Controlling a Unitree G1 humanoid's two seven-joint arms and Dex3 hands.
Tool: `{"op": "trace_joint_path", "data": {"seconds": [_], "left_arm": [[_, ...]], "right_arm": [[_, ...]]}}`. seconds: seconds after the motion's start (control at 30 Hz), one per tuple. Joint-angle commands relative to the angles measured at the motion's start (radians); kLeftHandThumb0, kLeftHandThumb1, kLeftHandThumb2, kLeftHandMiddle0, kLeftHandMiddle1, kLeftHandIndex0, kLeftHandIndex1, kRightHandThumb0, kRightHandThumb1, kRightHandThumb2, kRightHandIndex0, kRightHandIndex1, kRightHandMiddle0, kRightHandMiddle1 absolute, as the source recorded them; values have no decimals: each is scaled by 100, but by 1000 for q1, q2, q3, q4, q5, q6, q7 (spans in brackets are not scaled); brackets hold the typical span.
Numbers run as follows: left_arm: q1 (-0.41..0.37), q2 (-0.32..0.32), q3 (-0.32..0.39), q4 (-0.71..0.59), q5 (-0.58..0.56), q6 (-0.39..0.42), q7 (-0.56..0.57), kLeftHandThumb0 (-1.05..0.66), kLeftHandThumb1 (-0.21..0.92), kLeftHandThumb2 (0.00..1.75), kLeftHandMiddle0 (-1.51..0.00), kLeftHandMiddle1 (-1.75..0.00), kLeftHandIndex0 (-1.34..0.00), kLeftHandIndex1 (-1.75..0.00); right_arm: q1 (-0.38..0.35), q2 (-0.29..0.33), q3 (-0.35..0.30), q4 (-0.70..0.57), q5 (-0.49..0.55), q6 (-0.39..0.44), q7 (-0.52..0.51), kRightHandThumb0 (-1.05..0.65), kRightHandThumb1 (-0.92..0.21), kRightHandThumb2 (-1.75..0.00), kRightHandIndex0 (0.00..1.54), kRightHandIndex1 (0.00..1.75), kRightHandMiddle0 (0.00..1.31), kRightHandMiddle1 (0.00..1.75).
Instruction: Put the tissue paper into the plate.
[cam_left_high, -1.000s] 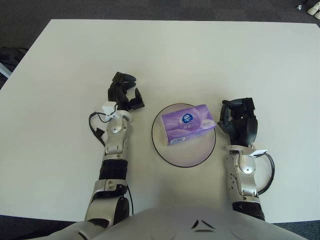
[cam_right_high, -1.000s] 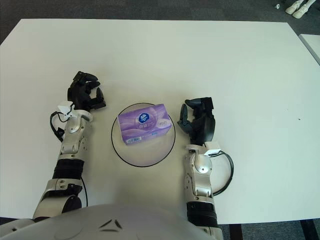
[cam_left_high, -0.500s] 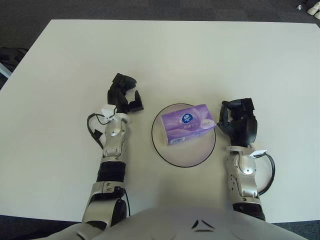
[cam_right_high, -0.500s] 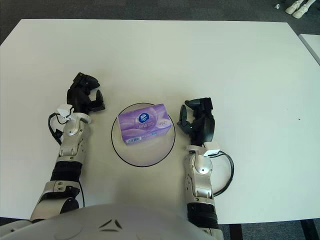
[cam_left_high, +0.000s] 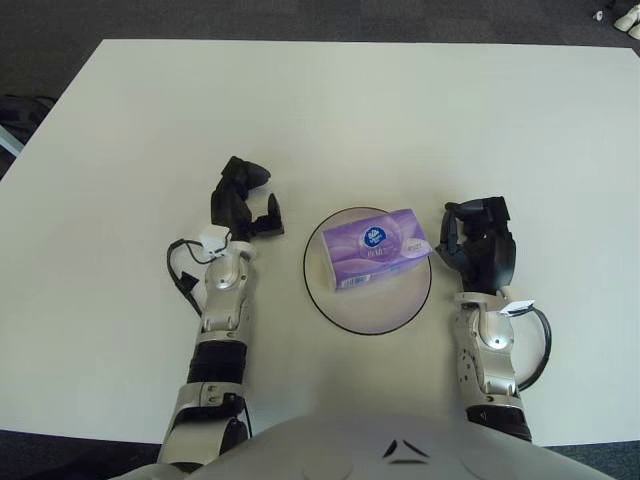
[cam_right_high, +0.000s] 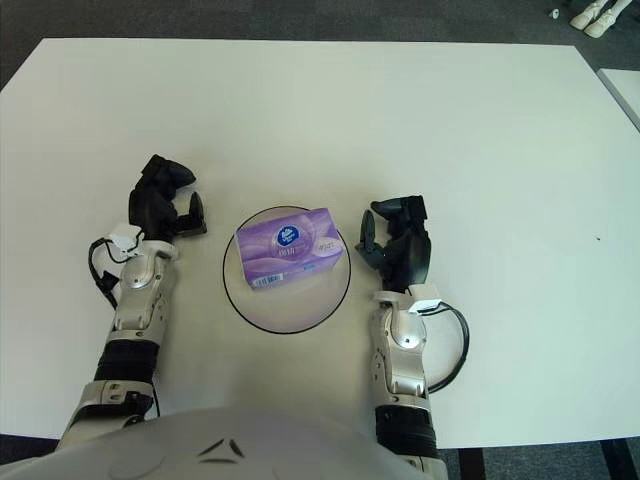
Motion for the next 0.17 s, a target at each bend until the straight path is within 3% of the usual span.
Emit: {"op": "trace_joint_path", "data": {"seconds": [0.0,0.13], "left_arm": [[75,-9,-7,35,18,24,10,-1,17,149,-71,-173,-50,-175],[90,-20,-8,30,49,-4,43,-1,22,139,-73,-159,-49,-175]], "right_arm": [[55,-7,-21,44,-15,38,-9,-38,-72,-81,54,134,31,175],[65,-15,-20,23,-32,57,-10,-38,-69,-85,55,133,33,175]]}}
